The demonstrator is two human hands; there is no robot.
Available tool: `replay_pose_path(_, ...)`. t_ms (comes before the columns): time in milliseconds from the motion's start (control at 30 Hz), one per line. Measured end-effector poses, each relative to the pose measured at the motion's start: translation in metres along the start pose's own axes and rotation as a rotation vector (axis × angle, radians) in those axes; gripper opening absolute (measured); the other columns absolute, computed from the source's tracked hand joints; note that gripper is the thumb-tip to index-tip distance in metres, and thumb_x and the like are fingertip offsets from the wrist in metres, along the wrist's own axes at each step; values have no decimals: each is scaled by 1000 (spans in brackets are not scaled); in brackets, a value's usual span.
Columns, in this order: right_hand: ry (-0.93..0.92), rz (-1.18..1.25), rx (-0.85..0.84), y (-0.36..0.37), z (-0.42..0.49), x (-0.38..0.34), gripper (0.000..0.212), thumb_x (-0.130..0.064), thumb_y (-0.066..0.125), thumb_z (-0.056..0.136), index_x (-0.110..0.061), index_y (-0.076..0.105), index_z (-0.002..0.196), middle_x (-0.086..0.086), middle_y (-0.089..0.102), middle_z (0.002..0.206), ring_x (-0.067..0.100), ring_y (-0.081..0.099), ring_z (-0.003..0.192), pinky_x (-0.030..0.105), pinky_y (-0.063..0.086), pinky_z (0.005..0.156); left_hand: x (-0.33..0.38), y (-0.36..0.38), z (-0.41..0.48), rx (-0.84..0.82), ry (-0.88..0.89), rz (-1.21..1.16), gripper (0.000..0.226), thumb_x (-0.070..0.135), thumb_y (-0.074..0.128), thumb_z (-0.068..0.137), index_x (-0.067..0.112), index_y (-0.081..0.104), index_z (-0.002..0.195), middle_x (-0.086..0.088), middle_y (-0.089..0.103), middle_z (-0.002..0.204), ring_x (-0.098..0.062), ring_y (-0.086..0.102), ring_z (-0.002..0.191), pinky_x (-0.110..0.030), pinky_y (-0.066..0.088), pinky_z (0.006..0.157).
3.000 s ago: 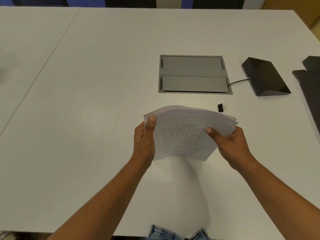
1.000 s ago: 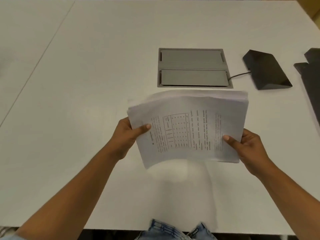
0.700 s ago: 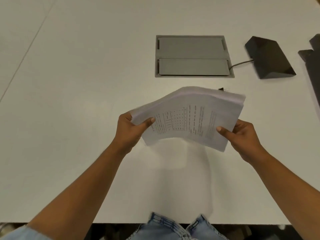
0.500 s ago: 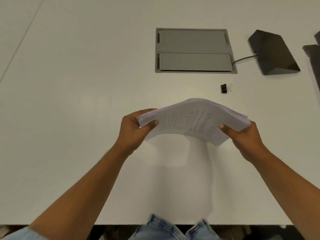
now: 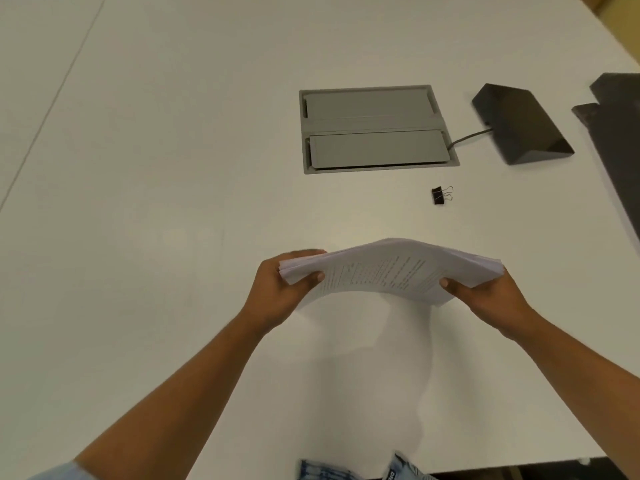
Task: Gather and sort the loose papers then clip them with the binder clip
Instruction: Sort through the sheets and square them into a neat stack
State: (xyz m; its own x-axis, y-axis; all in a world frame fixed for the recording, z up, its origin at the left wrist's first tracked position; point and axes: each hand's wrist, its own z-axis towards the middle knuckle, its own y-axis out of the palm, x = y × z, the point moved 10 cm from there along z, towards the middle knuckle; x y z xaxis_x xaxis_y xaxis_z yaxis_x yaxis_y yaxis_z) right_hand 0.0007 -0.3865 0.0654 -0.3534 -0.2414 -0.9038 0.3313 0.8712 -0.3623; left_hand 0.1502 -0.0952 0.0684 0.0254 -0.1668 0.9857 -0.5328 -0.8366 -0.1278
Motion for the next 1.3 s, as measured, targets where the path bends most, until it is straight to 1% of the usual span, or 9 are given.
replay_pose_path(233, -63, -30, -79, 11, 22, 2, 45, -12, 67, 87, -45, 53, 115, -25, 67, 104, -16, 60, 96, 9, 53, 77, -20, 3, 3, 147, -52, 61, 27, 15, 66, 93, 27, 72, 117, 3, 77, 102, -18, 73, 97, -43, 62, 79)
replay_pose_path(367, -189, -68, -75, 5, 32, -22, 45, -2, 62, 88, -42, 55, 107, -49, 61, 92, -20, 59, 91, 1, 45, 69, 1, 3, 5, 252, 31, 95, 32, 5, 66, 92, 29, 69, 113, 22, 76, 94, -4, 72, 90, -20, 57, 70)
replay_pose_path(567, -110, -83, -171, 9, 68, 10, 50, -11, 71, 81, -31, 52, 123, -15, 63, 109, -17, 59, 94, 4, 48, 67, -17, 10, 22, 324, -3, 136, 37, 2, 73, 86, 36, 70, 99, 29, 74, 90, 4, 71, 89, -19, 56, 75)
replay_pose_path(700, -51, -126, -180, 19, 79, 27, 47, -14, 72, 81, -29, 54, 122, -10, 63, 115, -17, 60, 92, 12, 55, 66, -53, 7, 32, 317, -114, 115, 32, 9, 74, 86, 28, 71, 112, 5, 76, 106, -8, 71, 102, -40, 59, 87)
replay_pose_path(867, -19, -202, -15, -9, 85, 14, 74, -53, 81, 64, -38, 50, 129, -7, 60, 128, -7, 56, 113, 39, 51, 97, -34, 1, 46, 229, -60, 277, 28, 12, 68, 91, 31, 70, 112, 10, 73, 98, -2, 69, 87, -29, 60, 78)
replay_pose_path(1000, -305, -519, 219, -40, 79, -72, 115, -52, 73, 64, -20, 10, 155, -3, 12, 163, 15, 16, 149, 35, 19, 120, 22, 7, 65, -19, 46, 554, 39, 15, 53, 83, 49, 70, 93, 28, 69, 73, 8, 64, 69, -21, 53, 67)
replay_pose_path(1133, -538, -728, -63, 12, 76, -138, 93, -54, 64, 71, -29, 25, 152, -15, 14, 160, 6, 23, 143, 27, 28, 112, 86, 15, 73, -102, 239, 825, 44, 8, 50, 80, 33, 75, 107, 6, 78, 93, -20, 73, 84, -39, 57, 69)
replay_pose_path(1233, -578, -674, -275, 34, 85, -142, 47, -27, 68, 84, -43, 54, 126, -12, 59, 134, 12, 61, 116, 38, 53, 94, 124, 23, 74, -130, 339, 899, 47, 9, 49, 76, 29, 75, 109, 0, 79, 97, -28, 73, 85, -43, 57, 70)
replay_pose_path(1300, -551, -546, -318, 34, 88, -139, 40, -10, 66, 87, -40, 64, 113, -16, 73, 108, 1, 67, 95, 28, 56, 84, 144, 9, 75, -49, 400, 837, 39, 15, 56, 80, 25, 74, 114, 1, 77, 109, -26, 72, 99, -46, 57, 82)
